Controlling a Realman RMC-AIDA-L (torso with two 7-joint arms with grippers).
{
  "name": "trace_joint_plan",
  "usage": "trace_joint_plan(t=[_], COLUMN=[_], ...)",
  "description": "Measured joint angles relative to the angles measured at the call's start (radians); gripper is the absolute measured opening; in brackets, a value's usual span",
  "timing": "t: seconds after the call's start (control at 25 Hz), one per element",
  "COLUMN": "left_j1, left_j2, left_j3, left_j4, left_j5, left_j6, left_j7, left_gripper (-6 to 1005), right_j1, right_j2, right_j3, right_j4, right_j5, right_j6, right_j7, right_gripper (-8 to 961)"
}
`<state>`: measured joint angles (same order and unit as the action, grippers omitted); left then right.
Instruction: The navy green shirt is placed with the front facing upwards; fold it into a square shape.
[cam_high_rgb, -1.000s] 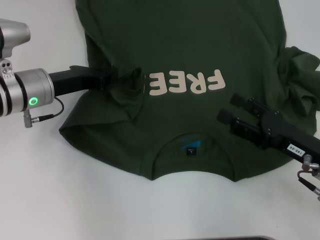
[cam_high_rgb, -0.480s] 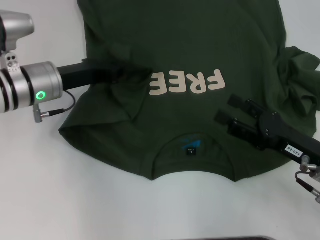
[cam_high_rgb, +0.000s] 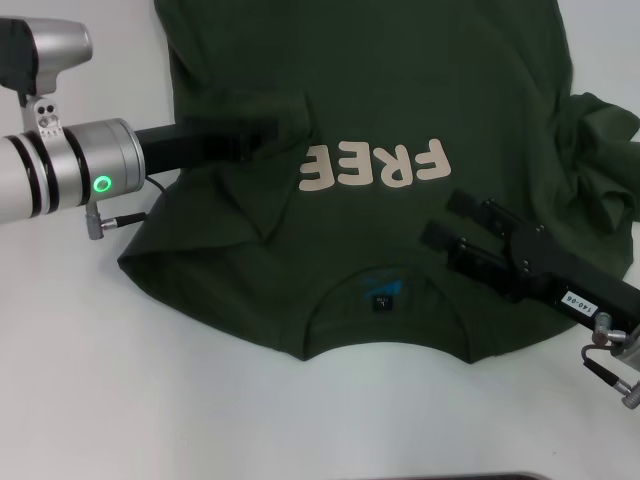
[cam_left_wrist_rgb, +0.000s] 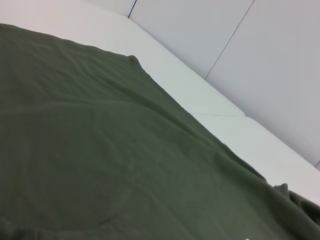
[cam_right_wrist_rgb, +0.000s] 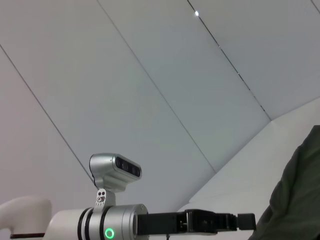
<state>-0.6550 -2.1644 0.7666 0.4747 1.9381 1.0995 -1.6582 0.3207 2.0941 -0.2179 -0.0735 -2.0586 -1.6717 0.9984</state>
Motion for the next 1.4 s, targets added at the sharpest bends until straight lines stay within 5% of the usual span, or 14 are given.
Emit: trace_joint_plan(t=[0.4,0.48,1.0,1.4], left_j1=[0.03,0.048,0.172,0.188], left_j2=[0.009,0.009,0.012,0.007], left_j3=[-0.003,0.002,0.018,0.02], left_j4=[0.023,0.045,0.15,0.148], left_j5=[-0.036,-0.032,-0.024,-0.001], left_j6=[0.015,0.017,0.062,0.072], left_j7=[0.008,0.012,0.237,0.288], left_gripper=[74,258,584,876], right_j1=[0.002,0.002,0.005,0.011], right_j2=[-0.002,-0.002,-0.01,-0.01], right_j3=[0.005,0.007,0.01,0.009], right_j4=[-0.008,-0.009,-0.016,-0.027], right_j5=[0.003,0.004,0.04,0.071], right_j6=[-0.001,-0.001,-0.024,-0.026], right_j7=[-0.001,-0.001,0.024,0.068], right_gripper=[911,911,911,912])
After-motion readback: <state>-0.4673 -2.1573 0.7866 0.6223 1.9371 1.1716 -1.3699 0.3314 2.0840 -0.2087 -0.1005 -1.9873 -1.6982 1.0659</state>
